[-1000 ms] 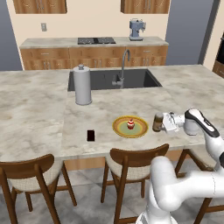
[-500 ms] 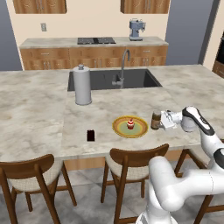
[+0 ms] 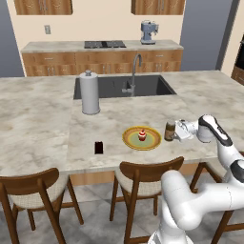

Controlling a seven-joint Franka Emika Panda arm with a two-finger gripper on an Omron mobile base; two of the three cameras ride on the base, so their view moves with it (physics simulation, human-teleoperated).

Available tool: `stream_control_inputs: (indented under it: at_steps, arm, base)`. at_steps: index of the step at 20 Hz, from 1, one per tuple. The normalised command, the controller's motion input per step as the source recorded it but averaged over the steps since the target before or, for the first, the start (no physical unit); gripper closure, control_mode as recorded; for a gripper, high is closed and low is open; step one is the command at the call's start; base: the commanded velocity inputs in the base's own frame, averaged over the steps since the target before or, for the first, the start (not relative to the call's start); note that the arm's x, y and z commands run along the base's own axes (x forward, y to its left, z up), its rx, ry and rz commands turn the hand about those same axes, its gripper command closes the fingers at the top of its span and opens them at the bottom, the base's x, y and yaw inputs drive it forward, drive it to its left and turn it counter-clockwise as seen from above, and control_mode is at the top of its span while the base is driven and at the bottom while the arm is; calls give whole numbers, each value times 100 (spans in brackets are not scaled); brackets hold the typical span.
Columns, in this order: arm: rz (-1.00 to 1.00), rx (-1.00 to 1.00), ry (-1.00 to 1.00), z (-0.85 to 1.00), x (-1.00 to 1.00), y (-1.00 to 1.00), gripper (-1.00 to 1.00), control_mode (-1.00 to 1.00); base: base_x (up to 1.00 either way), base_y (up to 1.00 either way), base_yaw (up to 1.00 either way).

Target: Take the cinnamon bottle from the cabinet and place it on the dining table, next to the plate with the cupcake. Then take the chocolate from the dining counter and place it on the cupcake plate.

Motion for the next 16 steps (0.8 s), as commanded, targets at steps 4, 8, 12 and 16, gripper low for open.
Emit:
stream_control_inputs:
  at_steps: [4, 8, 12, 16]
  arm:
    - [1, 0, -2, -13, 1, -5, -100, -100]
    - [0, 0, -4, 0, 0, -15, -100, -100]
    - [0, 0, -3, 0, 0, -22, -100, -100]
    - [0, 0, -1, 0, -2, -29, -100, -100]
  base:
    - [0, 0, 0]
    - [0, 0, 0]
    - [0, 0, 0]
    - [0, 0, 0]
